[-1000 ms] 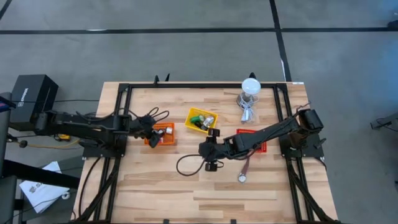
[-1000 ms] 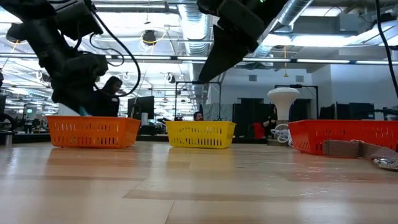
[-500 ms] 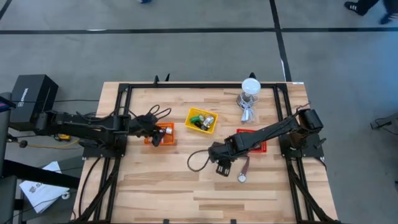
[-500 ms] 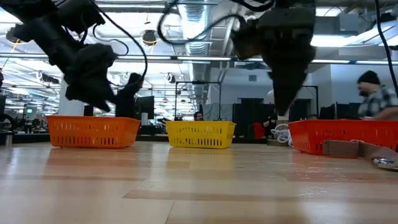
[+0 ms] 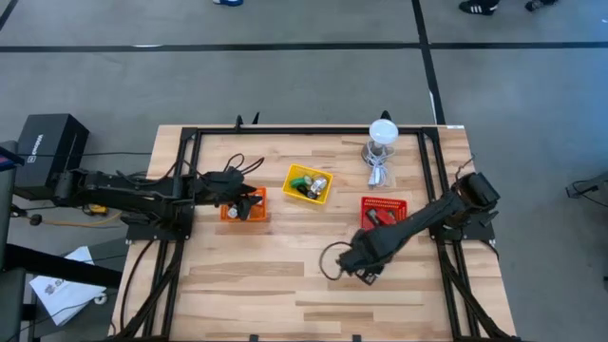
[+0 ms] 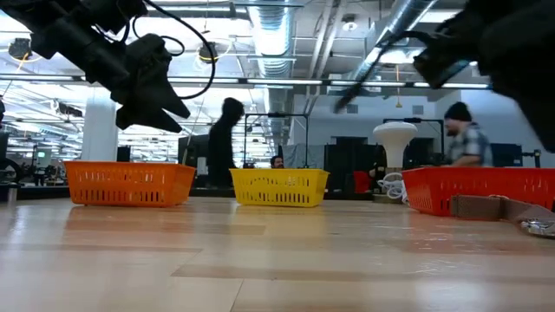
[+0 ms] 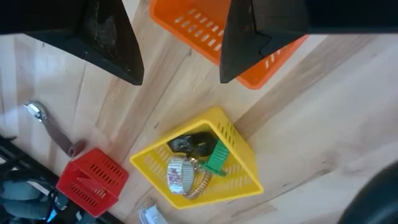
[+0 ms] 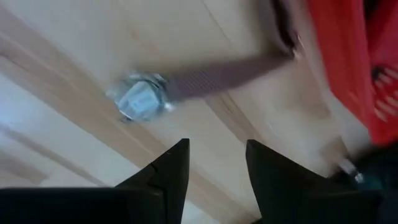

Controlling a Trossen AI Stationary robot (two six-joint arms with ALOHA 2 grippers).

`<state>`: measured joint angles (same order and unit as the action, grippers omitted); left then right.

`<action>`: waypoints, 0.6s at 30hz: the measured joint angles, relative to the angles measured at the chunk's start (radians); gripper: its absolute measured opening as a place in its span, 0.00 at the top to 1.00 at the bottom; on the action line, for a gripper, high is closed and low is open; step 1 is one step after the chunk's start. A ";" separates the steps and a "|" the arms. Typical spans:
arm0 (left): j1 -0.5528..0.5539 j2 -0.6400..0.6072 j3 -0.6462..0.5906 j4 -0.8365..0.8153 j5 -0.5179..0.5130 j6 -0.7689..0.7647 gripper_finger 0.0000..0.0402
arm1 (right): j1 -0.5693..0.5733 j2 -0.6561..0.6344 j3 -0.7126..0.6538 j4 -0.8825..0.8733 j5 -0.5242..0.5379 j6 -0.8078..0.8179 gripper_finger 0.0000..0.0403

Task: Pick & Place Office items
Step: Put the brown wristwatch into the yellow bin

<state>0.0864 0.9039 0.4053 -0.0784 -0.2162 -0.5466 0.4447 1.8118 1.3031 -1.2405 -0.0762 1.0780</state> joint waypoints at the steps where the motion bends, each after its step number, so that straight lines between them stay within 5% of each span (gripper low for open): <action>1: 0.000 0.000 0.000 0.001 0.007 0.000 0.49 | 0.013 0.000 -0.002 -0.026 0.003 0.028 0.63; 12: 0.000 0.000 0.000 0.011 0.032 0.000 0.49 | 0.071 -0.014 -0.087 0.066 -0.032 0.152 0.63; 18: 0.000 0.000 0.000 0.015 0.032 0.000 0.49 | 0.078 -0.147 -0.087 0.089 0.027 0.129 0.63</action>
<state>0.0864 0.9039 0.4053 -0.0630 -0.1842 -0.5465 0.5224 1.6652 1.2160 -1.1512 -0.0493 1.2070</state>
